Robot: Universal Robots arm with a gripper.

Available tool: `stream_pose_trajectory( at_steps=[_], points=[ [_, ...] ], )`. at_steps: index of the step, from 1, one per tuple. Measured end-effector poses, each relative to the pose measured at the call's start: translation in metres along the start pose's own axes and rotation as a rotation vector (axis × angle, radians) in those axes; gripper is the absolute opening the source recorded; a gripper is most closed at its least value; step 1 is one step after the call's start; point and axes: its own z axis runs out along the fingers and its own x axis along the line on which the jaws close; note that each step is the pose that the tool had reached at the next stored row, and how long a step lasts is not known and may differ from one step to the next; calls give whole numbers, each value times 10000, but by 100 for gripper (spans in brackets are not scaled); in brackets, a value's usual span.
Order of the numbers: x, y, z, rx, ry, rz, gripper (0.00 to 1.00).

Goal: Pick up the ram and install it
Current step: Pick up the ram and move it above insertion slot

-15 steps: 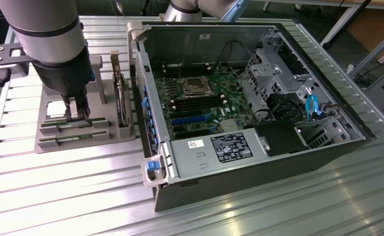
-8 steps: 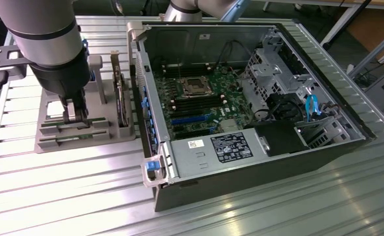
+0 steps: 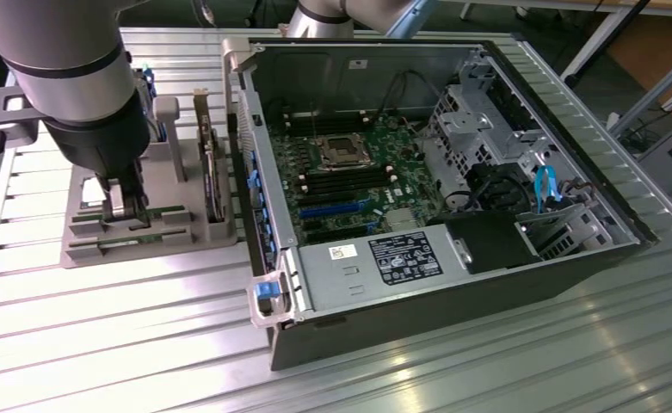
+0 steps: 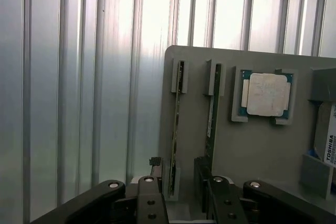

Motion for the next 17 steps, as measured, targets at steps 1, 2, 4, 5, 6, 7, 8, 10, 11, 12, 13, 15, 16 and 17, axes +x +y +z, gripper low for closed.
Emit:
stream_pose_trajectory(
  at_steps=[1,2,4,5,6,7,8,10,11,12,13,15,16,17],
  points=[
    [0,0,12,1,0,0,37],
    [0,0,21,1,0,1,37],
    [0,1,49,0,0,1,37],
    [0,1,59,0,0,1,37],
    [1,1,68,1,0,1,37],
    [1,1,78,0,0,0,37],
    [1,1,89,0,1,1,37],
    [2,1,107,0,0,1,37],
    [2,1,137,0,0,0,37],
    [2,1,154,0,0,1,37],
    [2,2,168,0,0,0,37],
    [3,2,190,0,0,1,37],
    [3,2,199,1,0,0,37],
    [3,2,205,0,0,0,37]
  ],
)
